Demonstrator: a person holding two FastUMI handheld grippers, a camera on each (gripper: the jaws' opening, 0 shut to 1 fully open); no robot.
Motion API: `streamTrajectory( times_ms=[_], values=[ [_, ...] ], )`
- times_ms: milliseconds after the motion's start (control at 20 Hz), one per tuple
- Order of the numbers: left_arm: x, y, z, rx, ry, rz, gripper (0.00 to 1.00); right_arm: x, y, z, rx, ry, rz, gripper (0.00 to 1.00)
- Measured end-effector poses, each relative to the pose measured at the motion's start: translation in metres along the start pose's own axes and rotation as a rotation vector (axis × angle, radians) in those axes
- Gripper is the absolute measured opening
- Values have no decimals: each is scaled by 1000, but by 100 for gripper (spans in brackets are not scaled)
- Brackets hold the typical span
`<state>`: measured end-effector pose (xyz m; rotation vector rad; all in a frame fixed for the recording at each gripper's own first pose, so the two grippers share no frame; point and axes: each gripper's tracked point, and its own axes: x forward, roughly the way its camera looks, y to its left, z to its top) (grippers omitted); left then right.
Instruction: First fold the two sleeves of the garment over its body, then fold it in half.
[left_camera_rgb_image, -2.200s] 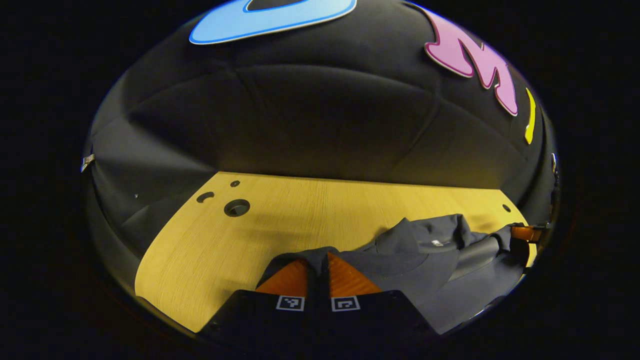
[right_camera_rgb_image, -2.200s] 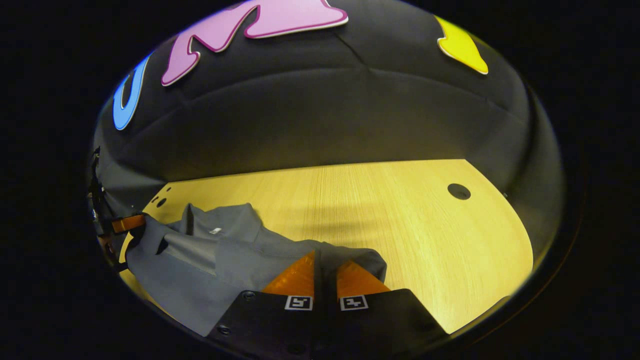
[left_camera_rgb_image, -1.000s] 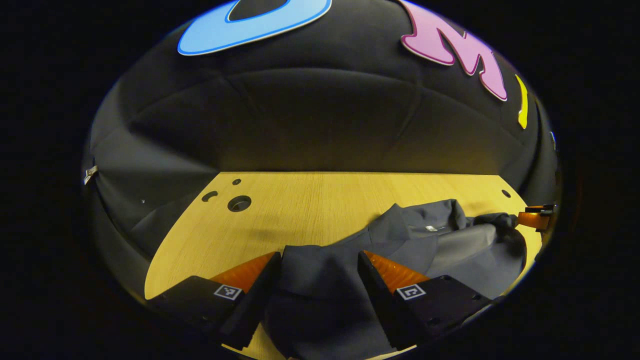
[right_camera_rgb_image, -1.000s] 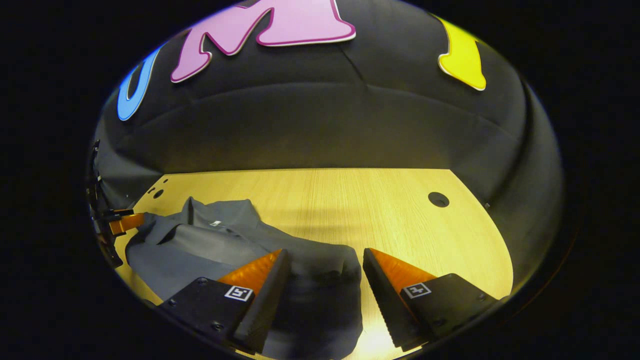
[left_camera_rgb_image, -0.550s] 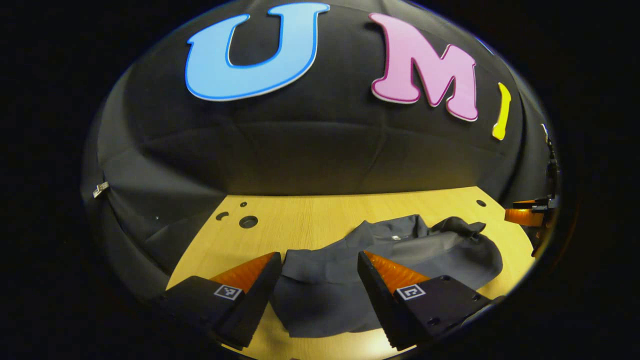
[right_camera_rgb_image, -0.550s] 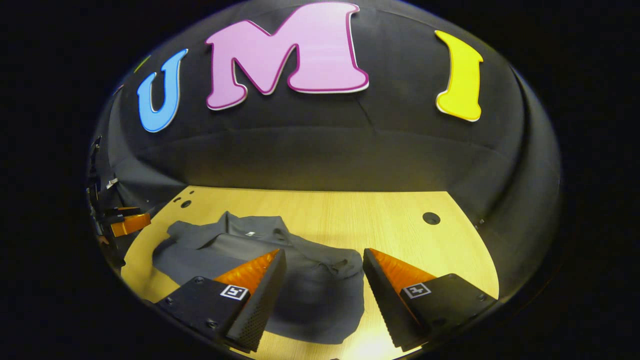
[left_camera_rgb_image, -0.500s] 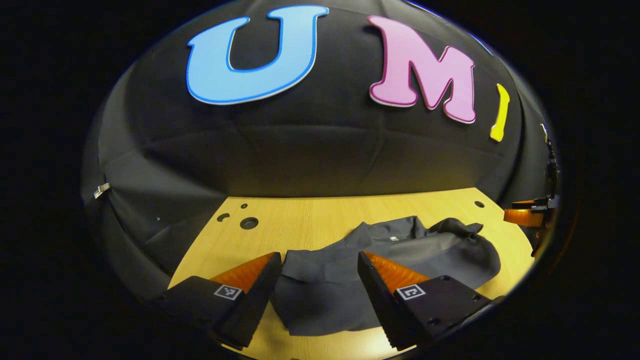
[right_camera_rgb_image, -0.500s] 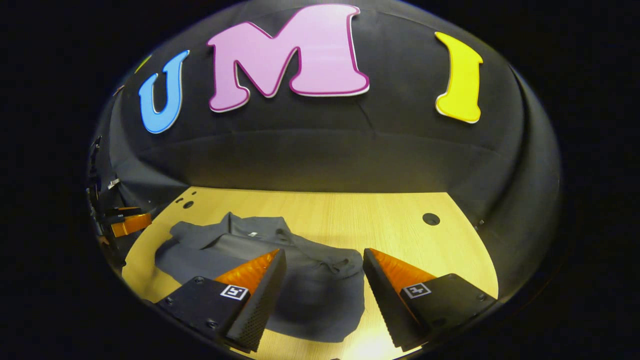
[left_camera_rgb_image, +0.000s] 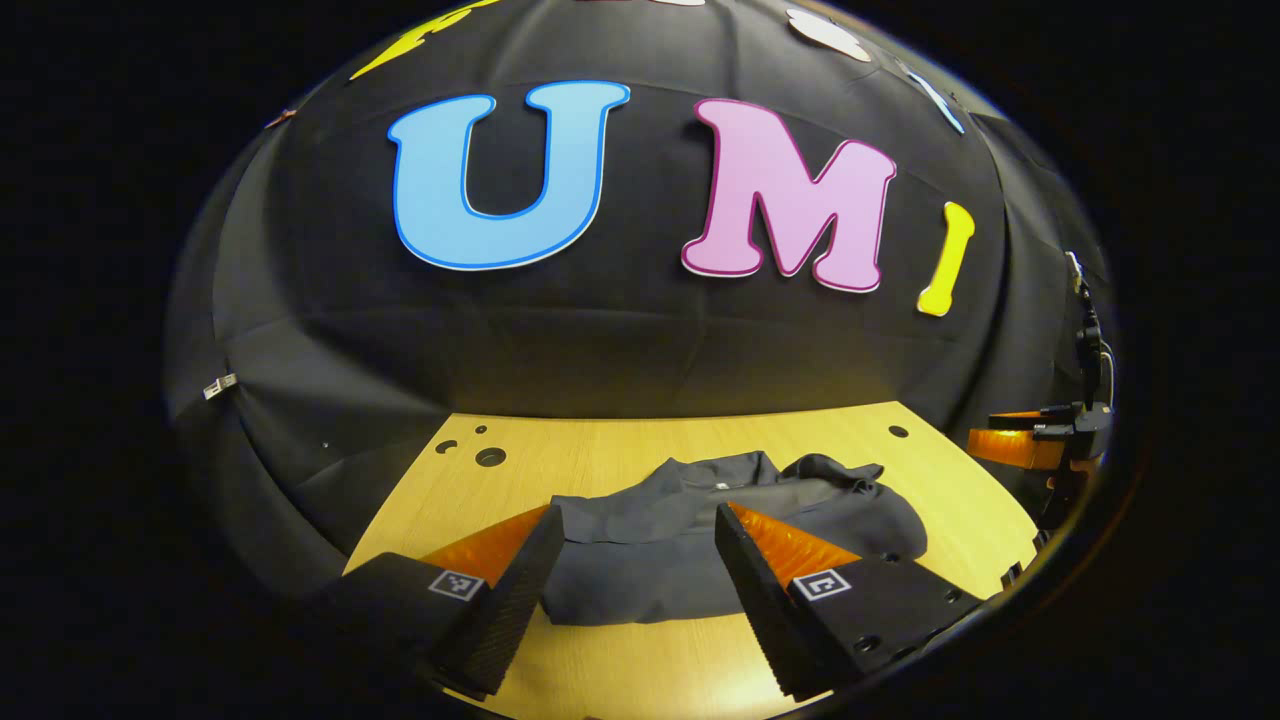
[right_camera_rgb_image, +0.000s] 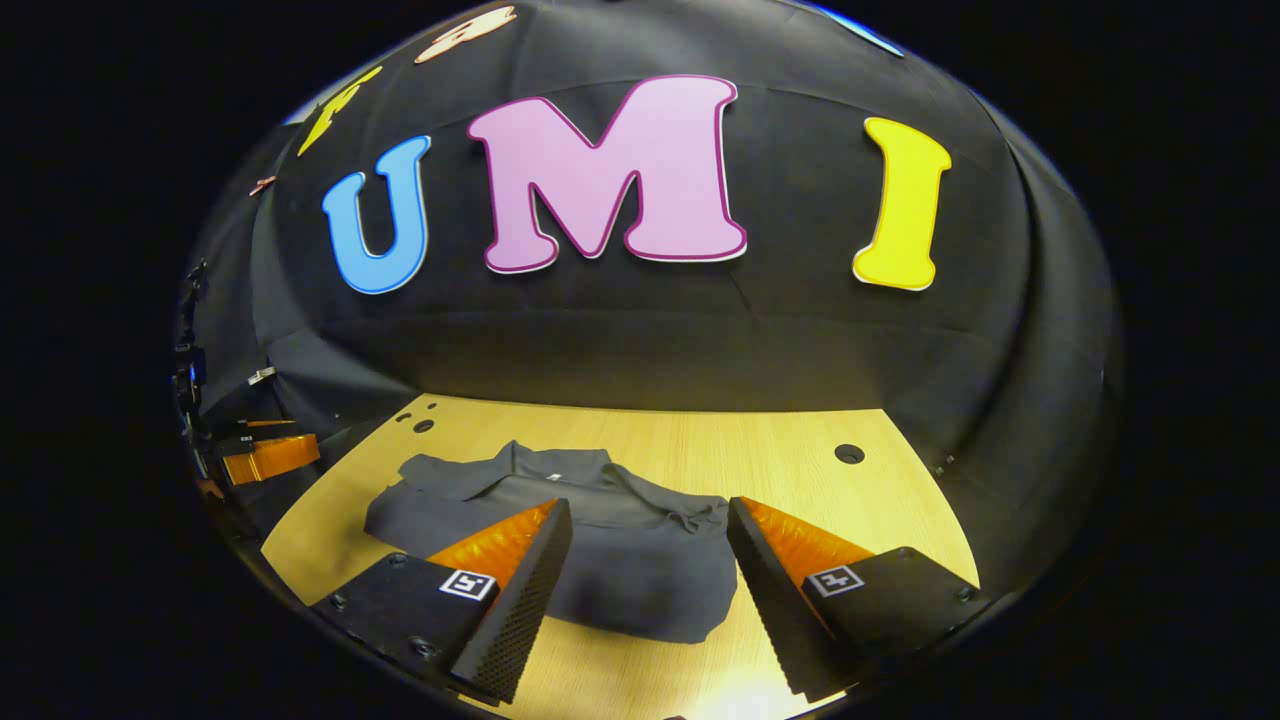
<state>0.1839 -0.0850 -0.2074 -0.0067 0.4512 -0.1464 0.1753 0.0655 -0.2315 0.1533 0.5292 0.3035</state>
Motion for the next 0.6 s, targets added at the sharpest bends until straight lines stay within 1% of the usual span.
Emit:
streamTrajectory(
  times_ms=[250, 400, 550, 600],
  values=[
    [-41, -20, -13, -5, 13, -29, 96, -37, 23, -15, -9, 14, 46, 97],
    [-56, -27, -28, -14, 37, -32, 96, -53, 39, -20, 23, 23, 73, 97],
    [-69, -36, -34, -30, 47, -46, 98, -65, 37, -16, 31, -9, 44, 97],
    [-74, -35, -38, -26, 51, -43, 95, -68, 38, -14, 34, -18, 44, 97]
  ],
)
